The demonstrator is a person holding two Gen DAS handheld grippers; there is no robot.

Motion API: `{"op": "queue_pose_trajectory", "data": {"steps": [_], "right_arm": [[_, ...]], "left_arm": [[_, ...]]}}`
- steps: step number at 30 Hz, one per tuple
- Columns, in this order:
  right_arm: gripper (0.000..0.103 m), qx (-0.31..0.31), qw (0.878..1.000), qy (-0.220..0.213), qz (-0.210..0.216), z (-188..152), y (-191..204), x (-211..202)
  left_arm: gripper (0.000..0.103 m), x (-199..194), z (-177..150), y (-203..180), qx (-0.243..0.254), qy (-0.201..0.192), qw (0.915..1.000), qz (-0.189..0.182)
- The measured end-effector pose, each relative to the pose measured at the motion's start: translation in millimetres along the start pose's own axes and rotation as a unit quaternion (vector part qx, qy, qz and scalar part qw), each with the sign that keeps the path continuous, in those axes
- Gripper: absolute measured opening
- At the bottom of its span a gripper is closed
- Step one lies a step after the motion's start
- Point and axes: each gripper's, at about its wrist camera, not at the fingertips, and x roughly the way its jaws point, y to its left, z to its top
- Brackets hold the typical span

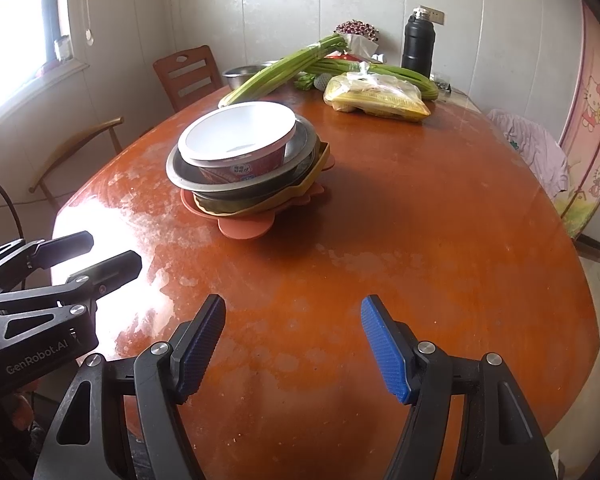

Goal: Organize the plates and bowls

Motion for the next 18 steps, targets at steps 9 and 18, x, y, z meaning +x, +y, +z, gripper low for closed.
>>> {"op": "queue_pose_trajectory", "data": {"steps": [9,18], "right_arm": [[0.072,-0.001,1.000,0.001,-0.002,0.8,0.0,2.0],[0.072,0.000,1.000,0.003,-0.005,5.4,-1.4,5.6]], "left_arm": [[0.062,3.1,-0.1,2.1,0.000,0.005,1.0000,0.000],[0.062,9.5,3.1,8.4,-0.003,0.010,0.9999,-0.001]]}}
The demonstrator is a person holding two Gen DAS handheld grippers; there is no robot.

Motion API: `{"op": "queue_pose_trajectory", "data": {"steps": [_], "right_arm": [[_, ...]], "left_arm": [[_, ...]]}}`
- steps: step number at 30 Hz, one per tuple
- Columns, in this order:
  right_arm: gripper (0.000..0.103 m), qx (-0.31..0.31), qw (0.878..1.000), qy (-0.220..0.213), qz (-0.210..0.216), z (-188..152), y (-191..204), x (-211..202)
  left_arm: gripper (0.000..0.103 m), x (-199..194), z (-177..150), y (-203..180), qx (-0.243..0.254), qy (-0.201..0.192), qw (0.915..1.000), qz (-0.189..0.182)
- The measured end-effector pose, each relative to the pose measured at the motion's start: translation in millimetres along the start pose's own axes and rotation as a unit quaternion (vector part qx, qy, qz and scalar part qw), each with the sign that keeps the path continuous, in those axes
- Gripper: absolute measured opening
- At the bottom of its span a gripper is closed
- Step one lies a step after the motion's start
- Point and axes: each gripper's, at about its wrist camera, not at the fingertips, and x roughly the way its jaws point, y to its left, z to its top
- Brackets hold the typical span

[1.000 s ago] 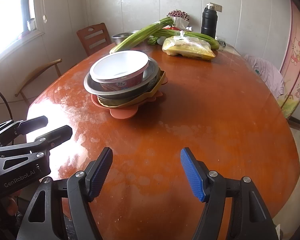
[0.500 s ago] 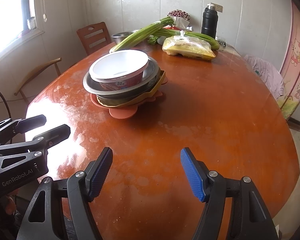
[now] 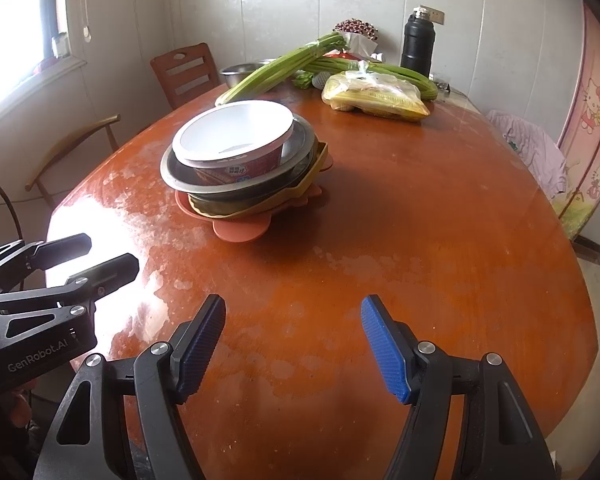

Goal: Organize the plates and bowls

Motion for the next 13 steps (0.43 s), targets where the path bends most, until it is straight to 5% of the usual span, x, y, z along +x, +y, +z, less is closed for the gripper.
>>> {"op": "queue_pose_trajectory", "data": {"steps": [13], "right_arm": [[0.072,0.015,1.000,0.013,0.015,22,-19,9]], "left_arm": [[0.062,21,34,49,-0.032,0.030,0.9990,0.009]]}}
